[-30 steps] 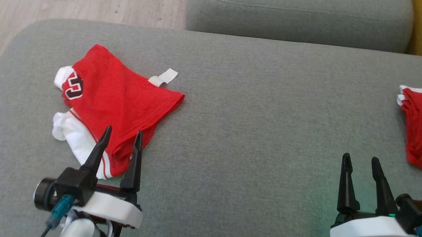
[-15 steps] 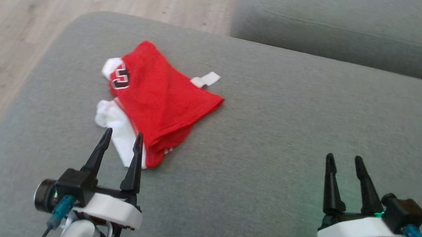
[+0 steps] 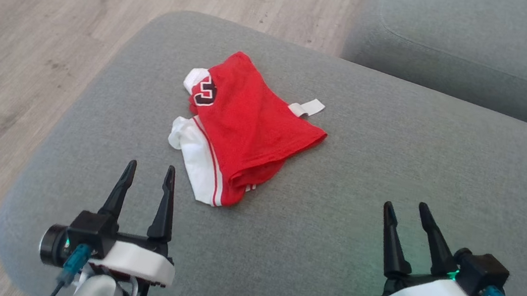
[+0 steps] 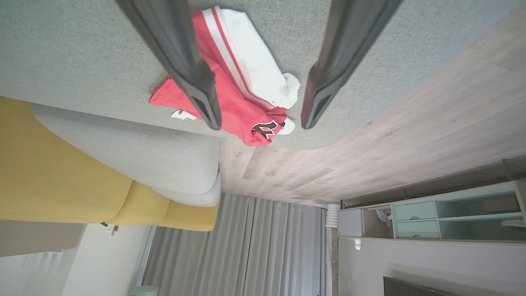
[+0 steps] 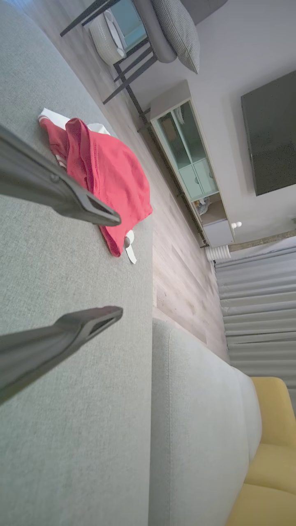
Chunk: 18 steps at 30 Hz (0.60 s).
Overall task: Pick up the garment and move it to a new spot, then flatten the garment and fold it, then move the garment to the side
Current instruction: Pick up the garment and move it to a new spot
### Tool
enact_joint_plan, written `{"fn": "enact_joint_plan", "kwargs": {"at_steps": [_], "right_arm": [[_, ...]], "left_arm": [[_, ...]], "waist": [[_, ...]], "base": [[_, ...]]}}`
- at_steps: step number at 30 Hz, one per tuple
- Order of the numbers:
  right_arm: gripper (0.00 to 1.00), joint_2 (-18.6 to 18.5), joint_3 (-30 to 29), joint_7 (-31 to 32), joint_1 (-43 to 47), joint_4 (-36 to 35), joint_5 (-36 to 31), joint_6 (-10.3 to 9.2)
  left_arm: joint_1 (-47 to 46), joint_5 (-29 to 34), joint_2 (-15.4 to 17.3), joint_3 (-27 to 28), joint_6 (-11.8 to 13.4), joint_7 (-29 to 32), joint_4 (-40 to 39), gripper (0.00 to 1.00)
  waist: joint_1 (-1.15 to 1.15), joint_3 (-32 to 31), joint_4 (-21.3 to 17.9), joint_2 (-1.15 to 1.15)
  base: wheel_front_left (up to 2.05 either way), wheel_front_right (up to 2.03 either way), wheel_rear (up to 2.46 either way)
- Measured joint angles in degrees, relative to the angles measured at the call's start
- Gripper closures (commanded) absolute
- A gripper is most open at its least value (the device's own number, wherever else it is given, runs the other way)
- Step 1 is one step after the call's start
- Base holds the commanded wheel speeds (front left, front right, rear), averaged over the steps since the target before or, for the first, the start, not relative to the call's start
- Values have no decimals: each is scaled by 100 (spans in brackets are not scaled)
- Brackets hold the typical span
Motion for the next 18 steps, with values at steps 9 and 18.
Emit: {"fn": "enact_joint_plan", "kwargs": {"at_steps": [9, 18], "right_arm": [[0, 0, 76, 0, -12, -1, -1, 0], [0, 0, -205, 0, -196, -140, -71, 0]], "left_arm": [[15, 44, 2, 43, -1, 0, 11, 0], [-620, 331, 83, -100, -319, 38, 267, 0]], "waist": [[0, 50, 5, 0], [0, 517, -391, 0]], "base": [[0, 0, 0], [0, 0, 0]]}}
